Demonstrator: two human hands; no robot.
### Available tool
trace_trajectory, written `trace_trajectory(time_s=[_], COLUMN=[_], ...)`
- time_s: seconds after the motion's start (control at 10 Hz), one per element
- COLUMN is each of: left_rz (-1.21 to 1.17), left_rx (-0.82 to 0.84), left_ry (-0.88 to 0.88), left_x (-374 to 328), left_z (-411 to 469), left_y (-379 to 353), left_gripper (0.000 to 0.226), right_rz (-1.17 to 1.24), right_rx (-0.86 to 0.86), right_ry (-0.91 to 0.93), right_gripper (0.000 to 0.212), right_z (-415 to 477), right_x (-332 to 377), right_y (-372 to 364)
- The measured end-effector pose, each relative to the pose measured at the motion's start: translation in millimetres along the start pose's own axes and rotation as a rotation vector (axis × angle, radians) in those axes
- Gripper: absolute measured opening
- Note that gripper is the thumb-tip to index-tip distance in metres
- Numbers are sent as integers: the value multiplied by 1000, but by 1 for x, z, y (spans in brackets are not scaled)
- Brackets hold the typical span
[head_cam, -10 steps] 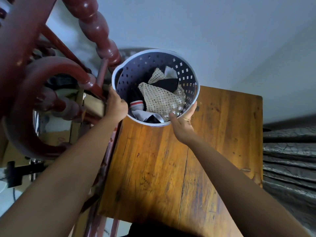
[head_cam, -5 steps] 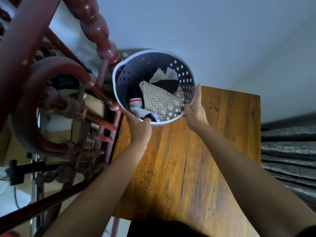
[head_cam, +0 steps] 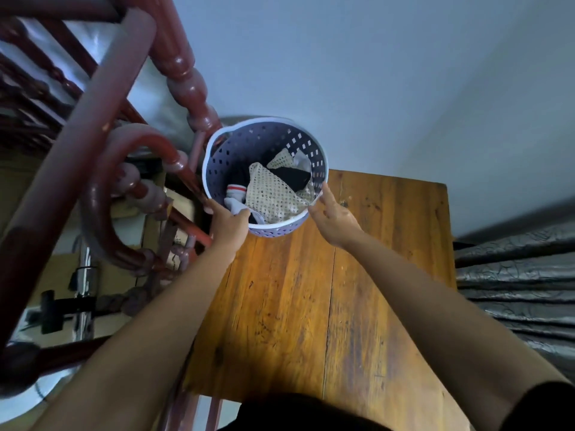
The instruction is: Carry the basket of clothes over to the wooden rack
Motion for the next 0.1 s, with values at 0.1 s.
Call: trace_trajectory(time_s=[0.1], left_rz=[104], left_rx=[33], left_ry=[-20], left_x=[-3], left_z=[-21], left_y=[5], left_gripper=[72], right_rz=[-10], right_rx=[-65], right_ry=[62], right_gripper=[61], right_z=[-23], right_x=[-3], right_y=[20])
Point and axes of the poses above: each hand's wrist, its own z-axis towards the middle knuckle, its own y-axis out of the back of the hand, x = y × z, the point moved 4 cm from there along z, towards the middle knuckle, and after that the axes turned 12 degrees about -z, right-handed, at the moved point
